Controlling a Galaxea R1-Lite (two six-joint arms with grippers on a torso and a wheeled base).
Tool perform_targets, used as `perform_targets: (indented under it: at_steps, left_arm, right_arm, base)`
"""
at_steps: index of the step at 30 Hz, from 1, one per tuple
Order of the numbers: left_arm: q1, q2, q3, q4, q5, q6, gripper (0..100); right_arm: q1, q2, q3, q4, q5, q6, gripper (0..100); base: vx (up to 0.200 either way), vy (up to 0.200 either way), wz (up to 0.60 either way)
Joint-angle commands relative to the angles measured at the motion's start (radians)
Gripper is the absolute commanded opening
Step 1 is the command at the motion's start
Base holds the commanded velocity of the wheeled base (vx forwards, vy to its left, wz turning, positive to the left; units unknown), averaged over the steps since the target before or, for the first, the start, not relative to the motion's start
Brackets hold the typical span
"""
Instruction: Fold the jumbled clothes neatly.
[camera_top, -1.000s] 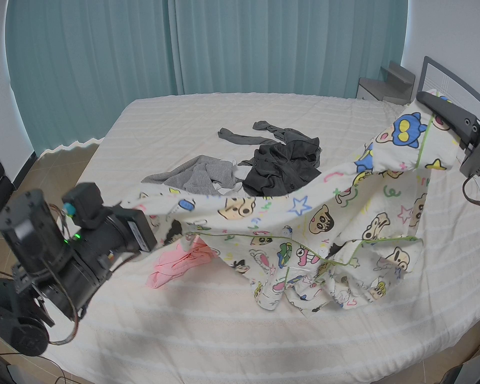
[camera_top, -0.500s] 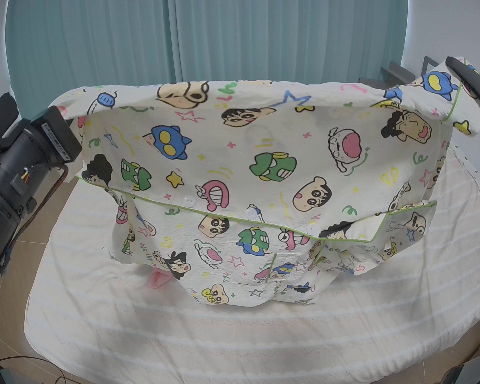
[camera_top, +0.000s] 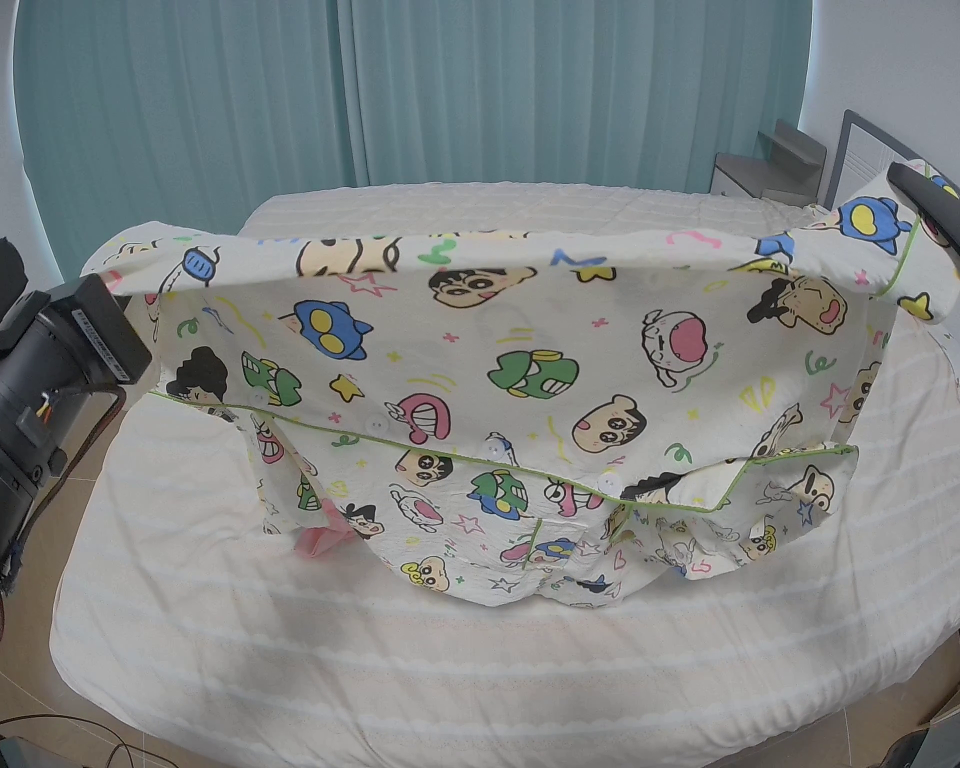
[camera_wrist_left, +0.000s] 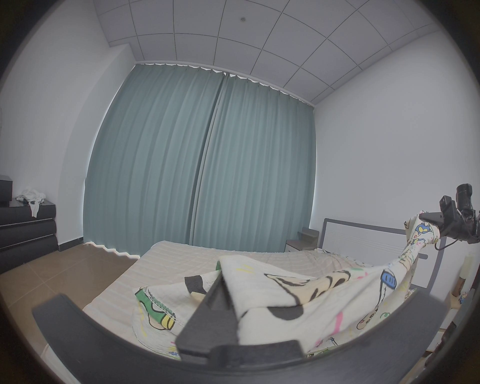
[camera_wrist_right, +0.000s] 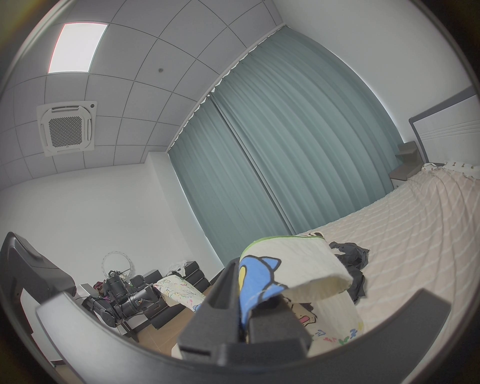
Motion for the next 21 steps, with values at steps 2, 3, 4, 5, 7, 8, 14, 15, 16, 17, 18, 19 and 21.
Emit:
perform_targets:
  at_steps: [2,3,4,5,7,8,14,15,16,17,18,19,21]
  left_arm:
    - [0.001,-0.009,0.004,-0.002,-0.004,0.002,0]
    - [0.001,-0.006,0.002,-0.002,-0.004,0.000,0]
    - [0.001,-0.004,0.004,-0.002,-0.004,-0.005,0]
    - [0.001,-0.003,0.004,-0.002,-0.004,-0.009,0]
    - [0.001,-0.006,0.005,-0.002,-0.004,-0.023,0]
    - [0.001,-0.006,0.004,-0.002,-0.004,-0.026,0]
    - [0.001,-0.006,0.007,0.000,-0.004,-0.026,0]
    - [0.001,-0.006,0.005,0.000,-0.004,-0.026,0]
    - [0.001,-0.006,0.005,0.000,-0.004,-0.026,0]
    - [0.001,-0.003,0.004,0.000,-0.004,-0.025,0]
    - [0.001,-0.003,0.005,0.000,-0.004,-0.025,0]
    - [0.001,-0.003,0.005,0.000,-0.004,-0.025,0]
    - [0.001,-0.003,0.007,0.000,-0.004,-0.025,0]
  right_arm:
    - [0.000,0.001,-0.004,0.000,0.003,0.001,0]
    - [0.000,0.001,-0.002,0.000,0.003,0.001,0]
    - [0.000,0.000,-0.002,0.000,0.003,0.001,0]
    - [0.000,0.000,-0.004,-0.002,0.003,0.001,0]
    - [0.000,0.000,-0.004,-0.002,0.003,0.001,0]
    - [0.000,0.000,-0.004,-0.002,0.004,0.001,0]
    - [0.000,0.001,0.001,-0.002,0.004,0.001,0]
    - [0.000,0.001,0.001,-0.002,0.004,0.001,0]
    - [0.000,0.001,0.001,-0.002,0.004,0.001,0]
    - [0.000,0.001,-0.004,-0.002,0.004,0.001,0]
    - [0.000,0.001,-0.004,-0.002,0.003,0.001,0]
    - [0.000,0.001,-0.004,-0.002,0.004,0.001,0]
    - [-0.005,0.001,-0.005,-0.002,0.004,0.001,0]
  base:
    - [0.000,0.000,0.00]
    - [0.000,0.000,0.00]
    - [0.000,0.000,0.00]
    - [0.000,0.000,0.00]
    - [0.000,0.000,0.00]
    - [0.000,0.000,0.00]
    - [0.000,-0.067,0.00]
    - [0.000,-0.200,0.00]
    - [0.000,-0.200,0.00]
    - [0.000,-0.200,0.00]
    - [0.000,-0.200,0.00]
    - [0.000,-0.200,0.00]
    - [0.000,-0.200,0.00]
